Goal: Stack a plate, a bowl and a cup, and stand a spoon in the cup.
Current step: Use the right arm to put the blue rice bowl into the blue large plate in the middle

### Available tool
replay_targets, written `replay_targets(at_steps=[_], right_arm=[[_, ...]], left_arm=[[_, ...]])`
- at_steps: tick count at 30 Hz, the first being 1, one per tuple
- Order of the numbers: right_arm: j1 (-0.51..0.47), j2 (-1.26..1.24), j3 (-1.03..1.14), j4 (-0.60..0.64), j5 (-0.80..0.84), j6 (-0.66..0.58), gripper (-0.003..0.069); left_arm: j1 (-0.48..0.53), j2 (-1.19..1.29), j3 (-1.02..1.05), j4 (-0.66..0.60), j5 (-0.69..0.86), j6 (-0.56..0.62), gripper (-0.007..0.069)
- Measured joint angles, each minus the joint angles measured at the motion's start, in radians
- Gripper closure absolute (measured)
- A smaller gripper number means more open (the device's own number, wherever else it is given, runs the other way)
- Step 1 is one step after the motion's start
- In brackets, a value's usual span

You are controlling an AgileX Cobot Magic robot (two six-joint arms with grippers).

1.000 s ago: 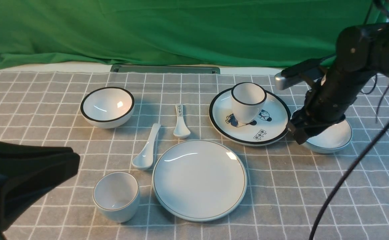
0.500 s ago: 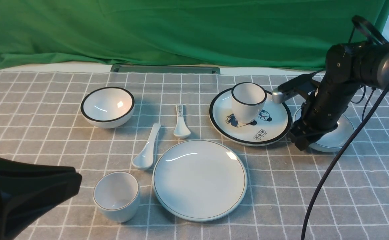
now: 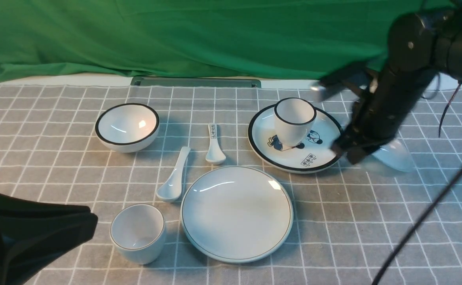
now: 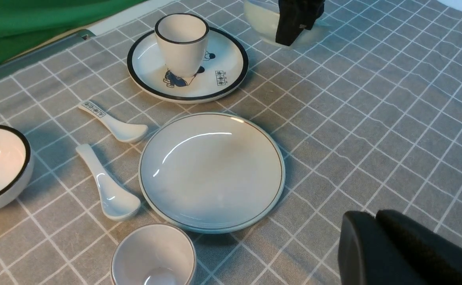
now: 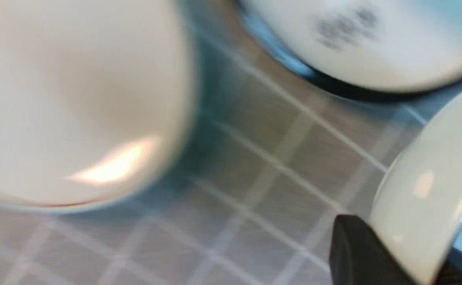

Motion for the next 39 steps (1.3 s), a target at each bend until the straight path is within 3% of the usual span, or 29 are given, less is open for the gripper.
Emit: replay_targets(at_steps=[5, 10, 32, 34, 38, 39], right_arm=[[0.247, -0.021, 0.007, 0.018, -0.028, 0.027, 0.0570], [0.396, 0.043, 0.009, -0.030, -0.106, 0.075, 0.0570], [0.412, 0.198, 0.012, -0.147, -0.220, 0.133, 0.0557], [0.412, 0.208, 0.012, -0.148, -0.221, 0.135, 0.0524], [0.412, 0.223, 0.012, -0.139, -0.220, 0.163, 0.0375], [0.412, 0.223, 0.012, -0.139, -0.220, 0.179, 0.0304]], left_arm=[[0.000, 0.000, 0.000, 0.019, 0.000, 0.000, 0.0607], [0.000, 0.000, 0.000, 0.025, 0.000, 0.001, 0.0607], [0.000, 0.000, 0.000, 0.025, 0.002, 0.001, 0.0607], [0.000, 0.000, 0.000, 0.025, 0.002, 0.001, 0.0607], [0.000, 0.000, 0.000, 0.025, 0.002, 0.001, 0.0607], [0.000, 0.000, 0.000, 0.025, 0.002, 0.001, 0.0607]])
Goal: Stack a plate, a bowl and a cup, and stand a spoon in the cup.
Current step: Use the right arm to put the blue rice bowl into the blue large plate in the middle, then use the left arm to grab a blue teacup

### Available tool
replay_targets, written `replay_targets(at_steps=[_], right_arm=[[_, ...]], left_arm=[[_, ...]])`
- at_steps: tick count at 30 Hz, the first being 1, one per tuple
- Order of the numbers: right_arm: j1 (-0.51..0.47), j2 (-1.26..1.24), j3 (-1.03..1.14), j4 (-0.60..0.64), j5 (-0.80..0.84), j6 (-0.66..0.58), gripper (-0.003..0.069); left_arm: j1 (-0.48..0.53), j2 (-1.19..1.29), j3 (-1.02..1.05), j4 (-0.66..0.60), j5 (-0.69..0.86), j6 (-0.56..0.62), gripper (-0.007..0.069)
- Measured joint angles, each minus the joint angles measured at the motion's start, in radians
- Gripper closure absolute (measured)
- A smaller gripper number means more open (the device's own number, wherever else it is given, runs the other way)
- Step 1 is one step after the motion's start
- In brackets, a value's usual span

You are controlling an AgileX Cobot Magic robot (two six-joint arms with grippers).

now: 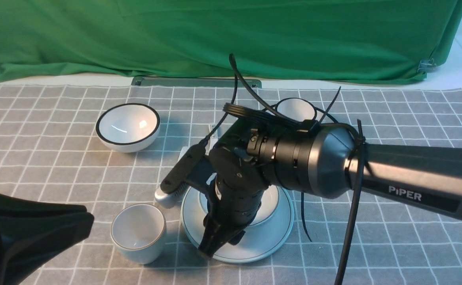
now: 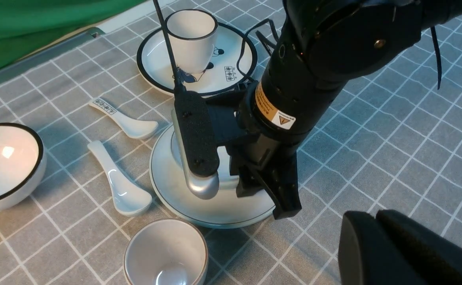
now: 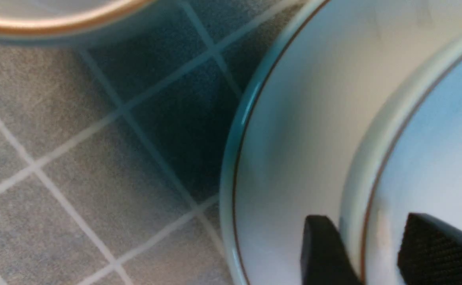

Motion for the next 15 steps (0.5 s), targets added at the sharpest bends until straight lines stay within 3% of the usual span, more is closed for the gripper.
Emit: replay_targets(at_steps=[4, 10, 12, 15], right_arm=[[0.000, -0.001, -0.001, 0.000, 0.004, 0.037, 0.0162], [0.007, -0.067, -0.054, -0.001, 0.092, 0.046, 0.0136], [0.013, -0.137, -0.066, -0.001, 0.133, 0.043, 0.0157], [0.019, -0.283, -0.076, -0.002, 0.215, 0.023, 0.0309]], left_arm=[[0.000, 0.000, 0.000, 0.000, 0.000, -0.001, 0.0607], [0.000, 0.008, 0.000, 0.001, 0.024, -0.076, 0.0607], [0.000, 0.035, -0.001, 0.012, 0.056, -0.083, 0.0607], [0.000, 0.135, -0.014, 0.045, 0.155, -0.087, 0.0607]])
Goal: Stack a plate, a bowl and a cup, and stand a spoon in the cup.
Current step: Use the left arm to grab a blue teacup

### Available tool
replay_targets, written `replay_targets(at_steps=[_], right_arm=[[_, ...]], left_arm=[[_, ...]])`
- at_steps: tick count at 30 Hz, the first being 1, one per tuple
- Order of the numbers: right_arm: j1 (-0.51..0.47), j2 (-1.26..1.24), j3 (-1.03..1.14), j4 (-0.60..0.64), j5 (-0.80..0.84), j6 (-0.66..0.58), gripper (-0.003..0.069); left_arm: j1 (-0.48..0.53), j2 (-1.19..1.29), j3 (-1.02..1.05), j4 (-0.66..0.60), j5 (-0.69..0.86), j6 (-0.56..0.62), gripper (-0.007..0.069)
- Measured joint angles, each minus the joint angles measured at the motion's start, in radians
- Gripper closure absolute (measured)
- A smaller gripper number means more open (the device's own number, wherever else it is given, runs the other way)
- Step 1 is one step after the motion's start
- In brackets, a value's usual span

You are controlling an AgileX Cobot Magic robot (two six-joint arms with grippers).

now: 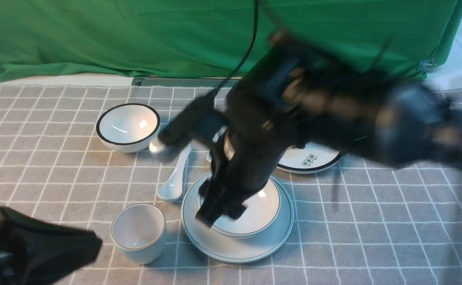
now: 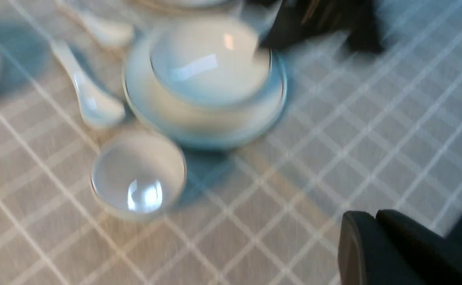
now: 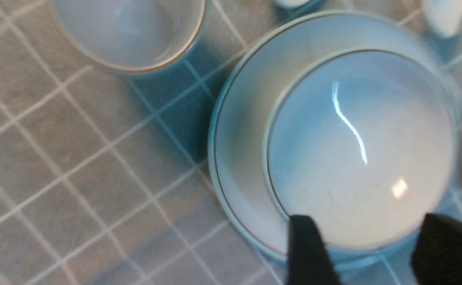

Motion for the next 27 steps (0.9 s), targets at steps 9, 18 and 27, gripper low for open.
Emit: replay_targets(at_steps=[9, 18, 27], right_arm=[[0.001, -0.327, 0.177, -0.009, 0.117, -0.015, 0.0614], [0.001, -0.664, 0.539, -0.009, -0.052, 0.037, 0.0616], [0.001, -0.808, 0.695, -0.009, -0.132, 0.069, 0.0613]], left_arm=[[0.000, 0.345, -0.107, 0.032, 0.071, 0.006, 0.0607], [0.000, 0.623, -0.148, 0.178, -0.011, 0.011, 0.0549], [0.000, 0.772, -0.150, 0.233, -0.114, 0.035, 0.0263]])
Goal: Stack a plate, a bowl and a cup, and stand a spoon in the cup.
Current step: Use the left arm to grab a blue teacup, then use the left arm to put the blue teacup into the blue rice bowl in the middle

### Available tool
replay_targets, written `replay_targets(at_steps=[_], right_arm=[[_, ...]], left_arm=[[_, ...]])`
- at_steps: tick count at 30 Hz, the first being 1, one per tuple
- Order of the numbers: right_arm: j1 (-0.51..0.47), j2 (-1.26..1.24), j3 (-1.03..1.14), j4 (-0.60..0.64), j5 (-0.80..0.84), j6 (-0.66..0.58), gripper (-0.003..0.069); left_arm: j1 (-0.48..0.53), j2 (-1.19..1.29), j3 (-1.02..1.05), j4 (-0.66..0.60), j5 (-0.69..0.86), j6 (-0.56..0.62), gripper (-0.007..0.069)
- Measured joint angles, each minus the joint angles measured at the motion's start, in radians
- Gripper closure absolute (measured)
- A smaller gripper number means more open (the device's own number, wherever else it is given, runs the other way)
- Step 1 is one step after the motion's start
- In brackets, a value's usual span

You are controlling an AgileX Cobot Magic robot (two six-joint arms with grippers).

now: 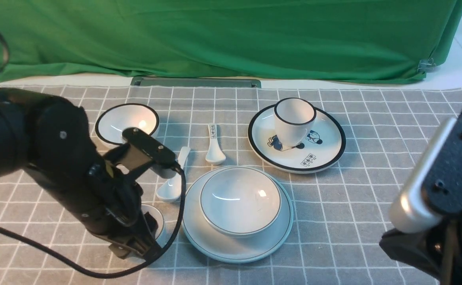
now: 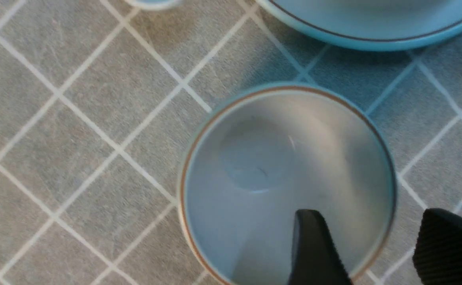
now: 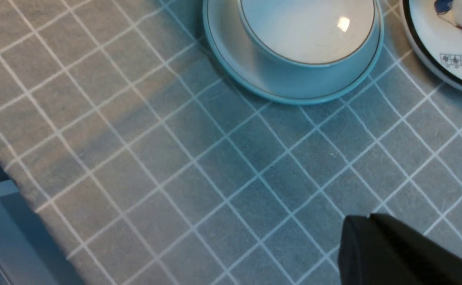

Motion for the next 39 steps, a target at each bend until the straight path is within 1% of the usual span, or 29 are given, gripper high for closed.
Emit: replay_targets(at_steps=[1, 3, 6, 9, 13, 15, 16, 18, 19, 20, 22, 23, 25, 27, 29, 32, 35, 39], right_arm=[[0.000, -0.004, 0.008, 0.000, 0.002, 0.000, 0.0611], [0.000, -0.004, 0.016, 0.000, 0.002, 0.001, 0.0609], [0.000, -0.004, 0.027, -0.001, 0.005, 0.001, 0.0606], [0.000, -0.004, 0.028, -0.001, 0.004, 0.001, 0.0603], [0.000, -0.004, 0.030, -0.002, 0.004, 0.001, 0.0604], [0.000, -0.004, 0.033, -0.003, 0.004, 0.001, 0.0600], [0.000, -0.004, 0.033, -0.008, 0.009, 0.001, 0.0596], [0.000, -0.004, 0.033, -0.013, 0.016, 0.001, 0.0594], [0.000, -0.004, 0.033, -0.038, 0.037, 0.008, 0.0593], [0.000, -0.004, 0.033, -0.042, 0.039, 0.020, 0.0593], [0.000, -0.013, 0.033, -0.085, 0.065, 0.061, 0.0592], [0.000, -0.028, 0.033, -0.132, 0.087, 0.106, 0.0590], [0.000, -0.044, 0.033, -0.170, 0.103, 0.140, 0.0590], [0.000, -0.079, 0.033, -0.210, 0.116, 0.191, 0.0590], [0.000, -0.105, 0.033, -0.218, 0.120, 0.208, 0.0590], [0.000, -0.149, 0.033, -0.219, 0.131, 0.231, 0.0590], [0.000, -0.194, 0.033, -0.221, 0.162, 0.253, 0.0590], [0.000, -0.244, 0.033, -0.221, 0.196, 0.262, 0.0590]], left_arm=[[0.000, 0.015, 0.000, 0.006, -0.024, 0.020, 0.0236], [0.000, 0.029, -0.001, 0.009, -0.045, 0.040, 0.0223], [0.000, 0.066, -0.003, 0.004, -0.064, 0.079, 0.0240], [0.000, 0.102, -0.003, -0.009, -0.048, 0.087, 0.0314], [0.000, 0.131, -0.003, -0.015, -0.021, 0.092, 0.0435], [0.000, 0.136, -0.005, -0.018, -0.010, 0.093, 0.0526], [0.000, 0.133, -0.022, -0.016, 0.022, 0.080, 0.0580], [-0.001, 0.128, -0.038, -0.015, 0.052, 0.062, 0.0589], [-0.012, 0.118, -0.076, -0.010, 0.114, 0.034, 0.0594], [-0.015, 0.116, -0.082, -0.009, 0.121, 0.027, 0.0594], [-0.045, 0.098, -0.160, -0.009, 0.179, 0.007, 0.0594], [-0.075, 0.093, -0.230, -0.012, 0.202, -0.008, 0.0594], [-0.110, 0.096, -0.304, -0.012, 0.213, -0.016, 0.0594], [-0.188, 0.137, -0.445, -0.011, 0.217, -0.025, 0.0594], [-0.233, 0.188, -0.519, -0.004, 0.224, -0.025, 0.0594], [-0.269, 0.278, -0.602, 0.012, 0.249, -0.024, 0.0594], [-0.274, 0.376, -0.661, 0.038, 0.275, -0.024, 0.0594], [-0.274, 0.435, -0.674, 0.085, 0.278, -0.022, 0.0594]])
